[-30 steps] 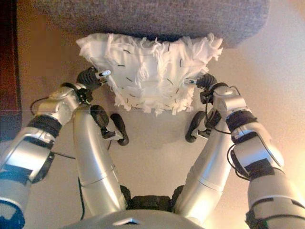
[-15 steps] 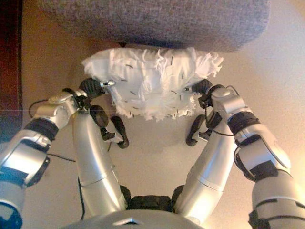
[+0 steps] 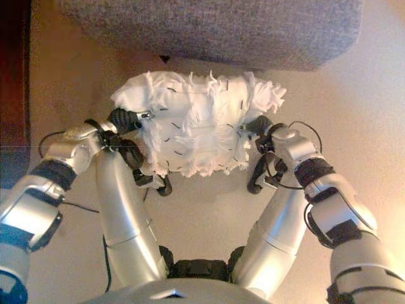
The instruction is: Pick up the cushion and take it to the sofa
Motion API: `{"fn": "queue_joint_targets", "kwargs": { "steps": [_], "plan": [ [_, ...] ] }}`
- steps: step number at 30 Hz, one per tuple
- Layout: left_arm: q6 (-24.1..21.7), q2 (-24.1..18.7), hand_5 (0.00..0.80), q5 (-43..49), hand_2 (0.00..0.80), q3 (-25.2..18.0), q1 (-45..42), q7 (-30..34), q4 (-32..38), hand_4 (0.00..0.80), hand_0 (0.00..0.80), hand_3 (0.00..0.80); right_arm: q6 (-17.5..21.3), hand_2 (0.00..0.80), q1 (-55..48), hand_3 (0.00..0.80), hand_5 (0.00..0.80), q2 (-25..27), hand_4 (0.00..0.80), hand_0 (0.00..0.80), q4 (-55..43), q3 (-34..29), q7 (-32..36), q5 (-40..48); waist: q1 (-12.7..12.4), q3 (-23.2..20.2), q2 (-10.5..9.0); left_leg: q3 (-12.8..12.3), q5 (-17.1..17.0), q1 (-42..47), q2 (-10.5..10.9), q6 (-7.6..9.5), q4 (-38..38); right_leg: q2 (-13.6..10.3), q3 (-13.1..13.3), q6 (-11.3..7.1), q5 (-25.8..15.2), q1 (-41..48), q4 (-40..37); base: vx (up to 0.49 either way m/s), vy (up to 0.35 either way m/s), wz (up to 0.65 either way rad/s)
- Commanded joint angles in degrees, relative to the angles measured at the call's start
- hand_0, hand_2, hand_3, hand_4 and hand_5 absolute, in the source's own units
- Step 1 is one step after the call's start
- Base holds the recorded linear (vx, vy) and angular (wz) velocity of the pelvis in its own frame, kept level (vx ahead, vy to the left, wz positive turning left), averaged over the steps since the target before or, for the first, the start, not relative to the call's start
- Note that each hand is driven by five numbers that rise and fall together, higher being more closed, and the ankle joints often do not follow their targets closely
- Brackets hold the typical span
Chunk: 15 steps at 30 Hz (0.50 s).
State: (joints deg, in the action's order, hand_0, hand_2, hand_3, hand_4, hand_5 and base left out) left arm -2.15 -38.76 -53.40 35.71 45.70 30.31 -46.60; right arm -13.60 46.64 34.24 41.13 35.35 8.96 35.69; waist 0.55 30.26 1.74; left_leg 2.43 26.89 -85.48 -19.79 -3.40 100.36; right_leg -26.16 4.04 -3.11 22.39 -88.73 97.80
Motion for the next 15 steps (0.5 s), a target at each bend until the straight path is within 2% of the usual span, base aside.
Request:
{"fn": "queue_joint_targets", "kwargs": {
  "steps": [1,4,9,12,15],
  "plan": [
    [-7.37,7.98,0.800,-2.33,0.800,-2.12,0.19,1.53,11.79,0.800,0.800,0.800,10.38,0.800,-1.93,0.800,0.800,-2.15,0.800,0.800,-8.06,-3.42,4.33,3.60,1.10,-3.16,0.86,-0.92,0.96,8.31,-1.23,-1.59,-14.41,-0.73,1.87,0.39,-1.56,10.94,-15.38,-0.037,-0.023,-0.12],
    [-9.89,9.05,0.800,-1.29,0.800,-4.66,-2.52,-1.04,13.39,0.800,0.800,0.800,14.34,0.800,-5.49,0.800,0.800,-2.71,0.800,0.800,-10.34,-5.61,3.16,2.91,1.29,-4.46,0.22,-2.29,-2.53,13.34,-1.15,-1.85,-21.54,-0.36,-0.76,-0.30,-4.53,16.41,-22.85,-0.040,-0.032,-0.22],
    [-14.48,10.62,0.800,5.76,0.800,-7.76,-7.17,-5.89,16.17,0.800,0.800,0.800,19.49,0.800,-12.32,0.800,0.800,-5.18,0.800,0.800,-16.50,-9.17,0.11,0.19,1.58,-6.08,-0.49,-6.12,-10.99,27.12,-0.11,-2.00,-41.32,1.52,-5.01,-2.14,-11.53,29.29,-38.22,-0.020,-0.036,-0.27],
    [-15.18,10.94,0.800,8.30,0.800,-9.15,-9.43,-9.09,17.79,0.800,0.800,0.800,21.39,0.800,-16.38,0.800,0.800,-6.24,0.800,0.800,-19.42,-11.07,-0.79,0.72,1.50,-7.04,-1.06,-7.66,-15.29,35.72,1.81,-1.99,-52.29,2.28,-7.32,-2.80,-14.90,37.40,-47.22,0.061,-0.040,-0.19],
    [-13.99,11.93,0.800,8.91,0.800,-12.02,-12.59,-12.72,19.57,0.800,0.800,0.800,22.55,0.800,-21.23,0.800,0.800,-7.30,0.800,0.800,-21.80,-13.57,-0.97,1.94,1.10,-8.81,-1.80,-8.34,-19.36,45.44,3.98,-1.91,-64.07,3.02,-9.23,-3.86,-17.51,46.23,-57.37,0.153,-0.074,-0.18]
  ]
}}
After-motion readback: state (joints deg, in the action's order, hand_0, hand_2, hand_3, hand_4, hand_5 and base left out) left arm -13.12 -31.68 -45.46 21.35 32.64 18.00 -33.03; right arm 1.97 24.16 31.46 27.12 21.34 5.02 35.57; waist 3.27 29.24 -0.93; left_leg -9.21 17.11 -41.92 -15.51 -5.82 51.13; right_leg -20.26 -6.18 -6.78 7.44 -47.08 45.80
